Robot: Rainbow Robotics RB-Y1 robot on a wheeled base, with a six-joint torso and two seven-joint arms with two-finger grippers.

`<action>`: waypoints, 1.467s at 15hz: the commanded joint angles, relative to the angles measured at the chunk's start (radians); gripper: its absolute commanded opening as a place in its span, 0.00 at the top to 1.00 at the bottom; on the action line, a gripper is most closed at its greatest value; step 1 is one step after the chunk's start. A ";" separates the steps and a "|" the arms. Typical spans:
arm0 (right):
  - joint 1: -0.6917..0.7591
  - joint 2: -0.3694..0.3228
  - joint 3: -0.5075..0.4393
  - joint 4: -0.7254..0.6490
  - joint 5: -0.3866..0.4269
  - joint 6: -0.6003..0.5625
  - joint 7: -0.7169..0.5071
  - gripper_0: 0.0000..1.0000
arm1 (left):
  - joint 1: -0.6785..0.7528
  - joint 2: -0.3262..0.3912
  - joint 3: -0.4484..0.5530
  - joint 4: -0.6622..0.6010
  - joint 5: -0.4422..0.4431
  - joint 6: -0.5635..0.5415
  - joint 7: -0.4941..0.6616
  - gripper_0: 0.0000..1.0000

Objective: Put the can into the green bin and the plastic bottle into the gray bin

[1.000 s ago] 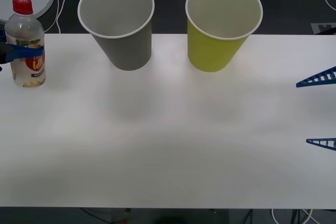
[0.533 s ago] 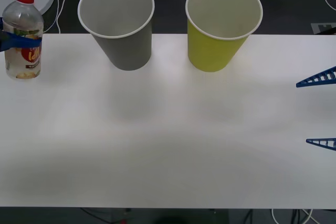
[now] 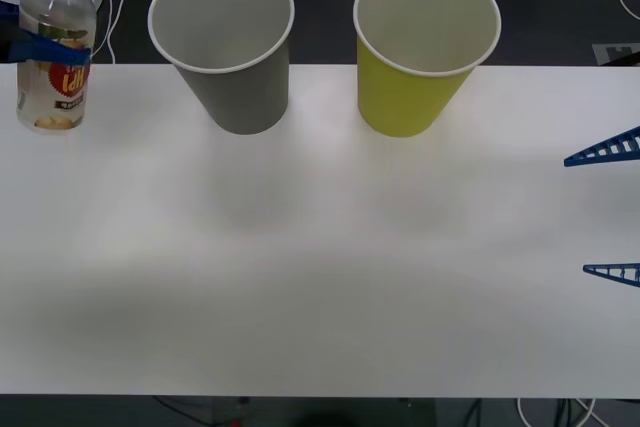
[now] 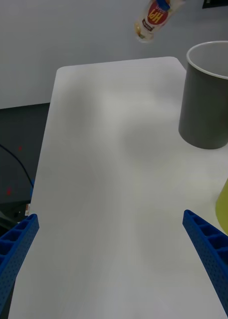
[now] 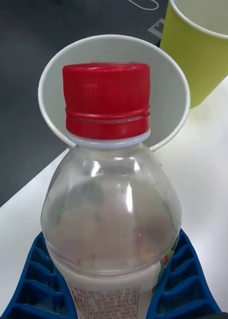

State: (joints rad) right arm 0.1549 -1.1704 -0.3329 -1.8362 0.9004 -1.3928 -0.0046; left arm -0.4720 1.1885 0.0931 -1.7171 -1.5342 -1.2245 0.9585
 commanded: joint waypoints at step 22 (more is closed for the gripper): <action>0.000 0.000 0.000 0.000 0.000 0.000 0.000 0.00 | -1.004 0.003 -0.891 0.473 0.100 -0.124 -0.015 1.00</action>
State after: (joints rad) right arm 0.1549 -1.1704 -0.3329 -1.8362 0.9004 -1.3928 -0.0046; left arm -1.4558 1.2050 -0.7809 -1.2592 -1.4340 -1.3499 0.9422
